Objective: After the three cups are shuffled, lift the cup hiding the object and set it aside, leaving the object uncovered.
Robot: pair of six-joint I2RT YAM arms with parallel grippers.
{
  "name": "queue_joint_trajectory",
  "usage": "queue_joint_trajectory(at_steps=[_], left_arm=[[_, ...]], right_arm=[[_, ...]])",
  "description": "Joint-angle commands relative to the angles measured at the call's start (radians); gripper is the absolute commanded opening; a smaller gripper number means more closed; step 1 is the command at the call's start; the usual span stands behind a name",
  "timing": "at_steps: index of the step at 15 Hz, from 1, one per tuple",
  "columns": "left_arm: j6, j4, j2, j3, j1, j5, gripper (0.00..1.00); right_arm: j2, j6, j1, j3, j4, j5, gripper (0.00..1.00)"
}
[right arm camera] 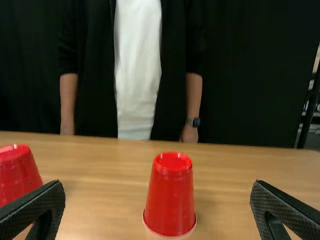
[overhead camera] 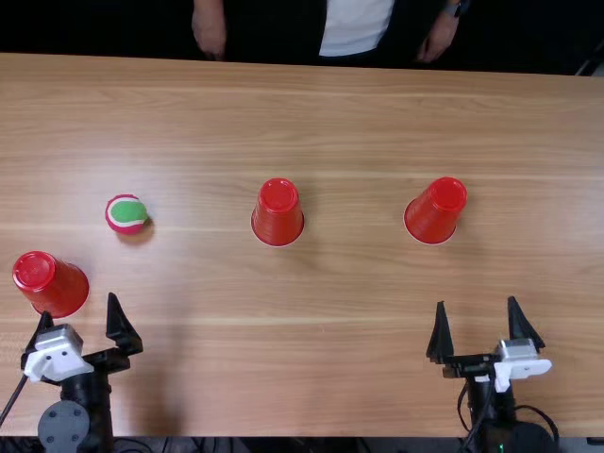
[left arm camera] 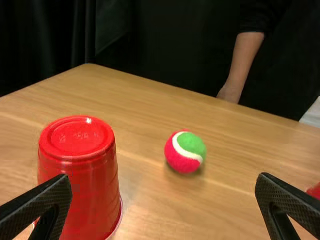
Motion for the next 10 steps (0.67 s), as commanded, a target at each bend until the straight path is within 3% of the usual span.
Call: queue_joint_trajectory(at_steps=[1,2,3,5,8,9,10], left_arm=[[-0.001,-0.088,-0.017,-0.019,-0.01,0.028,1.0],[0.014,-0.112,-0.017,-0.019,-0.01,0.074,1.0],[0.058,-0.112,-0.017,-0.019,-0.01,0.109,1.0],[0.16,-0.116,-0.017,-0.019,-0.01,0.12,1.0],[0.174,-0.116,-0.017,-0.019,-0.013,0.123,1.0],[0.182,-0.114,-0.017,-0.019,-0.016,0.145,1.0],[0.195,-0.116,-0.017,-0.019,-0.027,0.186,1.0]], right_arm=[[-0.011,-0.003,0.003,-0.012,-0.011,-0.009,1.0],[-0.011,-0.003,0.003,-0.012,-0.018,-0.009,1.0],[-0.011,0.0,0.004,-0.01,-0.02,-0.009,1.0],[-0.011,0.006,0.004,-0.01,-0.022,-0.007,1.0],[-0.011,0.006,0.004,-0.009,-0.02,-0.003,1.0],[-0.011,0.006,0.004,-0.009,-0.02,-0.003,1.0],[-0.011,0.006,0.004,-0.009,-0.02,-0.003,1.0]])
